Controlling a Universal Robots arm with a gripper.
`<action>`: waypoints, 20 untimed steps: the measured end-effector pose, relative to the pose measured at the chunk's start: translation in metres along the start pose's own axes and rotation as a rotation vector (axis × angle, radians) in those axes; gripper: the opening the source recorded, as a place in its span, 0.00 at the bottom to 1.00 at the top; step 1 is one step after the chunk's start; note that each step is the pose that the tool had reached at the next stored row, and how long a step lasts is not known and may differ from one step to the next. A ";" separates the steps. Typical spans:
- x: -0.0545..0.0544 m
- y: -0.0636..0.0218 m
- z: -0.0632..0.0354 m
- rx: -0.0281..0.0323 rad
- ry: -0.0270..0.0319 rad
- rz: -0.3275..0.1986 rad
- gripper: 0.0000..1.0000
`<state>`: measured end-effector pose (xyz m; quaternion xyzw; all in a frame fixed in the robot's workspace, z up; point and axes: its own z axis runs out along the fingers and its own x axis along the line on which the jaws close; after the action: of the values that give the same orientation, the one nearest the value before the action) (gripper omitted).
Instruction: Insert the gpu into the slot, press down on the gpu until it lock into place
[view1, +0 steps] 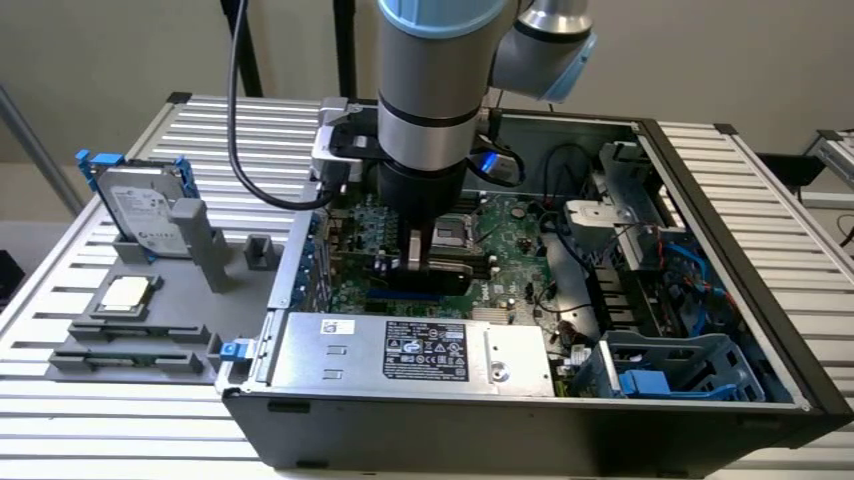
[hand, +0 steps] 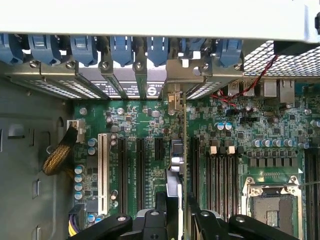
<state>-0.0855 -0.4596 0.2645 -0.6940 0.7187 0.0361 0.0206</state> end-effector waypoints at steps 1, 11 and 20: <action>0.000 0.0000 0.0001 -0.0005 0.0000 0.000 0.26; -0.001 -0.0001 0.0054 -0.0030 0.0003 0.000 0.26; -0.001 0.0000 0.0074 -0.0124 0.0005 0.001 0.26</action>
<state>-0.0856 -0.4576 0.2572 -0.6938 0.7189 0.0404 0.0161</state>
